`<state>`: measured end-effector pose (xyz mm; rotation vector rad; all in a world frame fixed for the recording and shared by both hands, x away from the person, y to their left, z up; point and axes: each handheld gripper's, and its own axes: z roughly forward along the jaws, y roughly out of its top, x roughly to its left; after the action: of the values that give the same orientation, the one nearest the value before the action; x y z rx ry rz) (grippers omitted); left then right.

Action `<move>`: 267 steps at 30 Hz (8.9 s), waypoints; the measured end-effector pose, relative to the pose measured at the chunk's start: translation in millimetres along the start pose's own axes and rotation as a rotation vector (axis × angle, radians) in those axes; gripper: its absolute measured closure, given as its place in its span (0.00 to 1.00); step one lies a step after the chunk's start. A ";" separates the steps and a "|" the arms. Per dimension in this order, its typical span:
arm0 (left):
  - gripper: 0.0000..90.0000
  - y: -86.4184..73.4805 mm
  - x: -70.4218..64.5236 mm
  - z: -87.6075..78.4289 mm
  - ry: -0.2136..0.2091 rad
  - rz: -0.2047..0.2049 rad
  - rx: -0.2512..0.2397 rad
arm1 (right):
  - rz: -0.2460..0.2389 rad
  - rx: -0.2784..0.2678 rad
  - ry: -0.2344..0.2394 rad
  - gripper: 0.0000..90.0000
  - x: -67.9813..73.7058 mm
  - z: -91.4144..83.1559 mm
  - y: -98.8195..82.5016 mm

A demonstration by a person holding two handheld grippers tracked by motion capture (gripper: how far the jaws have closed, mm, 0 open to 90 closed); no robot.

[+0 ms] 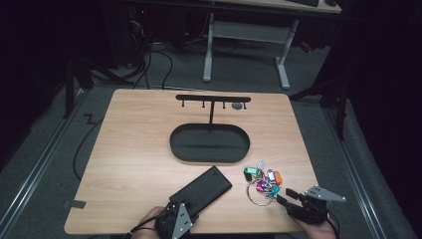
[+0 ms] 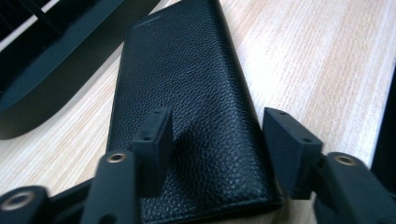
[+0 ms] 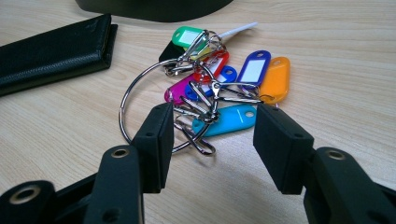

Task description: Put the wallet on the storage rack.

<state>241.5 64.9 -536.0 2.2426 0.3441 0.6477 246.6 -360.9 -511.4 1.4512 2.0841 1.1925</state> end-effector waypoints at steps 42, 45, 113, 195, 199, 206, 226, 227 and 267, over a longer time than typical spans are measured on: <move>0.89 -9.7 55.2 -45.8 -0.026 -0.357 -0.176 | 0.004 -0.004 0.015 0.54 -1.6 -0.5 0.2; 0.89 -10.8 57.4 -52.4 -0.037 -0.404 -0.189 | 0.007 -0.004 0.016 0.54 -1.3 -0.9 0.1; 0.62 -32.7 95.6 -48.4 0.126 -0.448 -0.114 | 0.010 0.014 0.033 0.53 -0.7 0.8 -2.2; 0.81 56.9 119.5 -21.5 -0.125 -0.085 0.440 | 0.033 -0.042 0.058 0.52 -4.4 -14.4 -7.3; 0.81 60.2 119.2 -22.1 -0.105 -0.064 0.389 | 0.035 -0.038 0.055 0.53 -5.0 -10.8 -6.2; 0.81 77.8 121.0 -29.2 -0.051 0.033 0.329 | 0.032 -0.031 0.065 0.52 -4.6 -7.8 -5.2; 0.81 116.1 139.1 15.5 0.096 0.353 0.332 | 0.043 -0.052 0.057 0.53 -7.7 -17.4 -8.7; 0.81 117.9 138.9 18.7 0.101 0.367 0.335 | 0.045 -0.053 0.058 0.53 -8.2 -17.6 -8.6; 0.81 112.0 175.8 124.0 0.128 0.554 0.345 | 0.091 -0.054 0.078 0.53 -16.5 -16.6 -14.7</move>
<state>461.2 -9.3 -464.9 2.6553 -0.1290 1.0896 233.5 -384.9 -516.1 1.5125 2.0384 1.3498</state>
